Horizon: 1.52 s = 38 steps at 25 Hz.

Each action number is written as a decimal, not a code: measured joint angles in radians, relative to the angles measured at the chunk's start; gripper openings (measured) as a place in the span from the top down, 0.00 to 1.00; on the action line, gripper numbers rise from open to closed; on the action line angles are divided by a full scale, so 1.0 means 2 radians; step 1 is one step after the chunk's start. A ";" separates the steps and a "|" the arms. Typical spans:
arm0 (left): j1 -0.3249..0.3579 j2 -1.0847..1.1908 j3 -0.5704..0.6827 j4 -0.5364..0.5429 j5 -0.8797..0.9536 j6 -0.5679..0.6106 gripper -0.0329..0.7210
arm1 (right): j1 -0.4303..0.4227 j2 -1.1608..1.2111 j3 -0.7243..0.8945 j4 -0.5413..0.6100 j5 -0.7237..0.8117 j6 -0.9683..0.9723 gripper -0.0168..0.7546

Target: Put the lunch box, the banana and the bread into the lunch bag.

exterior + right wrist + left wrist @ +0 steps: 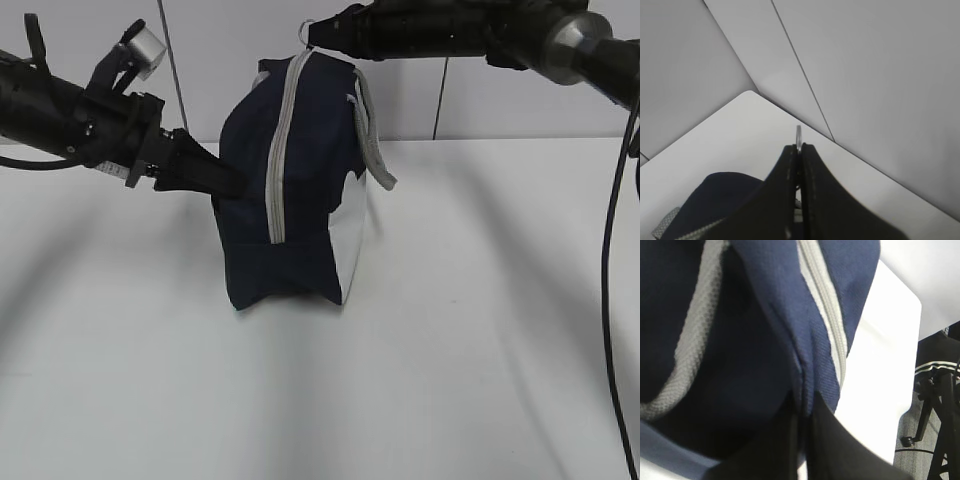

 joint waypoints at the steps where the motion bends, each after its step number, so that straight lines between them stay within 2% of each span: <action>1: 0.000 0.000 0.000 0.002 0.001 0.001 0.95 | 0.000 0.006 -0.009 0.002 0.000 0.000 1.00; 17: 0.000 0.000 0.000 0.011 0.005 0.016 0.95 | 0.000 0.056 -0.063 0.016 0.018 -0.010 1.00; 22: 0.000 0.000 0.000 0.007 0.013 0.017 0.95 | -0.002 0.057 -0.077 0.007 -0.027 -0.010 1.00; 28: 0.000 0.000 0.001 -0.024 0.011 0.017 0.93 | -0.007 0.046 -0.091 -0.040 -0.090 0.029 1.00; 30: 0.001 0.000 0.002 -0.039 0.007 0.018 0.88 | -0.015 0.037 -0.091 -0.041 -0.112 0.037 1.00; 32: 0.003 0.000 0.002 -0.061 0.004 0.018 0.77 | -0.024 0.031 -0.092 -0.041 -0.121 0.046 1.00; 35: 0.006 0.000 0.002 -0.075 -0.001 0.018 0.51 | -0.037 0.024 -0.092 -0.041 -0.127 0.054 1.00; 38: 0.009 0.000 0.002 -0.099 -0.002 0.018 0.31 | -0.044 0.018 -0.092 -0.041 -0.134 0.063 1.00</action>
